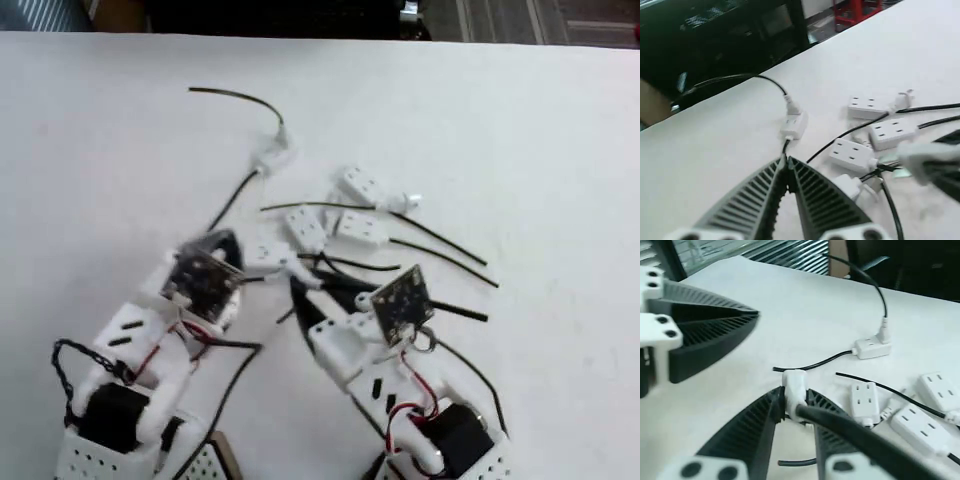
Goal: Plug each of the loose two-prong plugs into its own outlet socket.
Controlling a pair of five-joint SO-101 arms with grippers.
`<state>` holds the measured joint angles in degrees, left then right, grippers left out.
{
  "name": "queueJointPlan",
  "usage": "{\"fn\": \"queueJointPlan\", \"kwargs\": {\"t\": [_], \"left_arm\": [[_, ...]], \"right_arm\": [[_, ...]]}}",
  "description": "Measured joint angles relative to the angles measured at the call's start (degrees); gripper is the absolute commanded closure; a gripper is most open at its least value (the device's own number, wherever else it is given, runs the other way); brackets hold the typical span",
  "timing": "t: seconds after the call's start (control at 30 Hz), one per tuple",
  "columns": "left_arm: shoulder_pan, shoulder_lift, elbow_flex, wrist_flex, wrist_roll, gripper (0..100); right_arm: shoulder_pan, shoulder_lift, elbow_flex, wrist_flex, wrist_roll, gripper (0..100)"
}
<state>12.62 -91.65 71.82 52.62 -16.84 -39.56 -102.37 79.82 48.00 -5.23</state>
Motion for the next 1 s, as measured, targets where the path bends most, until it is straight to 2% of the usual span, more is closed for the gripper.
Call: {"fn": "queueJointPlan", "kwargs": {"t": [0.1,0.3,0.5,0.67,0.87,1.0], "left_arm": [[-2.64,0.00,0.00,0.00,-0.88,95],[-2.90,4.66,-5.10,4.84,-1.41,95],[-3.08,26.29,-19.78,9.58,-1.49,95],[-0.53,47.12,-30.68,11.34,-1.49,81],[1.32,67.34,-41.32,11.34,9.67,76],[1.58,79.21,-48.88,11.34,16.26,76]], "right_arm": [[3.25,0.00,2.37,-2.02,-0.53,98.1],[10.11,0.00,4.57,-6.33,-2.37,98.1],[14.95,0.00,4.57,-8.09,-2.64,98.1],[20.66,0.00,4.57,-10.37,-4.66,98.1],[27.69,0.00,4.57,-12.75,-6.15,98.1],[28.40,0.00,4.57,-12.92,-6.24,98.1]]}}
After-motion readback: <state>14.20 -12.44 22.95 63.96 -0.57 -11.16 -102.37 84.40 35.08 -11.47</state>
